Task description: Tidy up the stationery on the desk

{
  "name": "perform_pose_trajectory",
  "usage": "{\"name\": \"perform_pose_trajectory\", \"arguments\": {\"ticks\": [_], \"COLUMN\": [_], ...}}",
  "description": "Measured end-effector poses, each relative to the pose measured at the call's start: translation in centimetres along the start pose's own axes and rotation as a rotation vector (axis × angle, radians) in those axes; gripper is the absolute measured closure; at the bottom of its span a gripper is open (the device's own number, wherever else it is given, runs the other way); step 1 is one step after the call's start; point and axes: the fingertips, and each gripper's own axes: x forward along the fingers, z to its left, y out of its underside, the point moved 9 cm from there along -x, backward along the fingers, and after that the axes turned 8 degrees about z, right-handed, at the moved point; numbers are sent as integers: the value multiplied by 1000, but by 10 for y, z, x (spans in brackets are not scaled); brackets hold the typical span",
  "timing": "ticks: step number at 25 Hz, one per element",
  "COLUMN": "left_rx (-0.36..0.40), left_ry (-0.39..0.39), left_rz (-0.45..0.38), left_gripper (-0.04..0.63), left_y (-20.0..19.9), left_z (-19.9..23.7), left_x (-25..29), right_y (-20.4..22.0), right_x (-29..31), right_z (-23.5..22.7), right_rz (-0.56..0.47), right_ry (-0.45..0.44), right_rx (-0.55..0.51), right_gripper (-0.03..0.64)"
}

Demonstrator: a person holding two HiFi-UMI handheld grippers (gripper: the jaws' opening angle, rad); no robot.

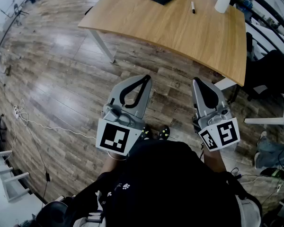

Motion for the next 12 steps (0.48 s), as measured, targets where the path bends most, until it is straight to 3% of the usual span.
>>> {"name": "perform_pose_trajectory", "arguments": {"ticks": [12], "left_rx": [-19], "left_ry": [-7], "left_rz": [6], "left_gripper": [609], "left_y": [2], "left_z": [-2], "left_x": [6], "right_y": [4], "right_x": [0], "right_z": [-8], "right_rz": [1], "right_ry": [-8], "right_rx": [15], "right_gripper": [607]}}
